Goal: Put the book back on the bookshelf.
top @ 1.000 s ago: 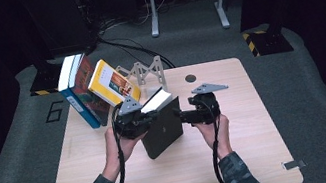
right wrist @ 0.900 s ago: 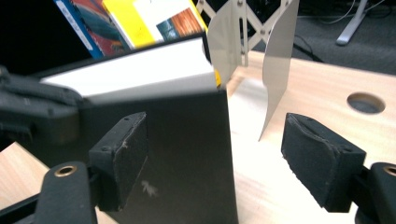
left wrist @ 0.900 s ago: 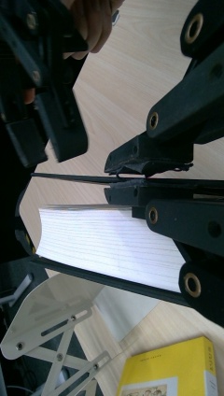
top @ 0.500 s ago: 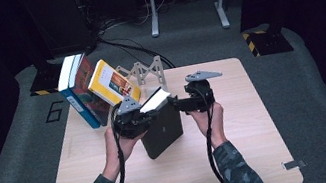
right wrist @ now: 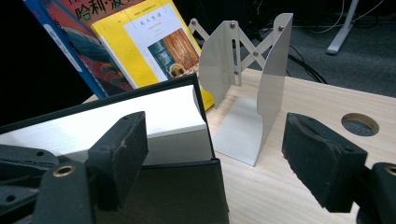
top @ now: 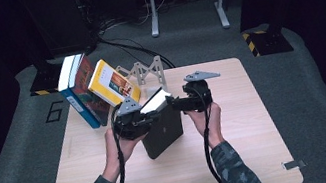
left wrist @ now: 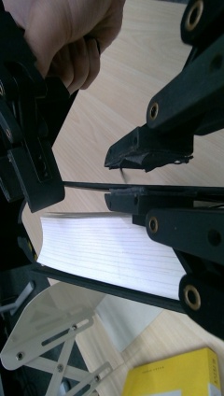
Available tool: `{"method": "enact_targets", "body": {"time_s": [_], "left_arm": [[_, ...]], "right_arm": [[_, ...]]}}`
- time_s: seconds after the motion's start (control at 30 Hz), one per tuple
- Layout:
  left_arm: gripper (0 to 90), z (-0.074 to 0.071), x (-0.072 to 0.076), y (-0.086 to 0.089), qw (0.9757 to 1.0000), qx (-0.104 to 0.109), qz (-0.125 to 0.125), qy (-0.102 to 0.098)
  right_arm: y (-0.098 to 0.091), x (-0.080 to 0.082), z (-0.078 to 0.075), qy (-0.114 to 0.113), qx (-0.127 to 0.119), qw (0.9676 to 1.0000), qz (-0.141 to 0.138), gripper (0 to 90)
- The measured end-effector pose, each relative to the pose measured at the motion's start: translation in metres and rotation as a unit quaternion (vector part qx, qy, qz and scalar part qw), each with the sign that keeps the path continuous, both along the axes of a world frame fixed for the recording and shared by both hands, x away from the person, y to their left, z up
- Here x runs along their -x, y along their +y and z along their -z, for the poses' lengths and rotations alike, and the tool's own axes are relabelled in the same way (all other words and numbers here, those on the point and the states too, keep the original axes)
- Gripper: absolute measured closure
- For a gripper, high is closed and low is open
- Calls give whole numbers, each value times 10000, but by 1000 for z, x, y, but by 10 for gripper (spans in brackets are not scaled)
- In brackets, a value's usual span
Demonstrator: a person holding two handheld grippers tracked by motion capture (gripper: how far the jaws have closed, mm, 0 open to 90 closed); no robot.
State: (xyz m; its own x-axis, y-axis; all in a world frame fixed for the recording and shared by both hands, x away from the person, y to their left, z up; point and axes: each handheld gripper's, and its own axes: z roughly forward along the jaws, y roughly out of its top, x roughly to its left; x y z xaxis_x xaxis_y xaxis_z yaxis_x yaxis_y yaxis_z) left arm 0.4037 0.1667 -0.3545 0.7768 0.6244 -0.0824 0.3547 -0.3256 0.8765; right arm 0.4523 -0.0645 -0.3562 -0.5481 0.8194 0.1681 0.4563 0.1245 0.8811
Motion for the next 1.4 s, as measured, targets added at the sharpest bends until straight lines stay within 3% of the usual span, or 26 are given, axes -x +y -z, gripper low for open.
{"method": "enact_targets", "body": {"time_s": [0.07, 0.1, 0.13, 0.23, 0.3, 0.37, 0.53, 0.7, 0.8, 1.13, 1.23, 1.4], "left_arm": [[657, 0, 1, 1, 9999, 66, 68, 35], [657, -1, 2, 1, 9999, 78, 117, 61], [576, -2, 4, 2, 9998, 86, 180, 43], [517, -5, 7, 4, 9997, 134, 222, -5], [415, -9, 10, 8, 9997, 189, 142, -102], [372, -13, 13, 19, 9992, 333, 15, -223], [282, -14, 13, 33, 9985, 363, -225, -339], [155, -1, 10, 43, 9982, 470, -346, -167], [113, 12, 8, 43, 9977, 441, -493, -115], [62, 33, 0, 32, 9959, 505, -747, -41], [66, 35, -1, 29, 9960, 452, -772, -86], [152, 38, -5, 19, 9962, 343, -784, -165]], "right_arm": [[0, 0, 0, -5, 3, 10000, 3, 222], [0, 0, 0, -5, 3, 10000, 3, 222], [0, 0, 0, -13, 13, 10000, 19, 225], [1, 0, -1, 1, 19, 10000, 44, 229], [2, -1, -1, -21, 48, 10000, 40, 230], [2, -1, -1, -15, 70, 10000, 35, 231], [3, 0, -2, 3, 90, 9999, 49, 233], [3, -1, -2, -16, 104, 9999, 36, 239], [4, -1, -3, -13, 131, 9999, 44, 240], [5, -1, -4, -10, 191, 9998, 40, 246], [5, -1, -4, -9, 206, 9998, 44, 244], [5, -1, -4, 0, 230, 9997, 52, 240]]}}
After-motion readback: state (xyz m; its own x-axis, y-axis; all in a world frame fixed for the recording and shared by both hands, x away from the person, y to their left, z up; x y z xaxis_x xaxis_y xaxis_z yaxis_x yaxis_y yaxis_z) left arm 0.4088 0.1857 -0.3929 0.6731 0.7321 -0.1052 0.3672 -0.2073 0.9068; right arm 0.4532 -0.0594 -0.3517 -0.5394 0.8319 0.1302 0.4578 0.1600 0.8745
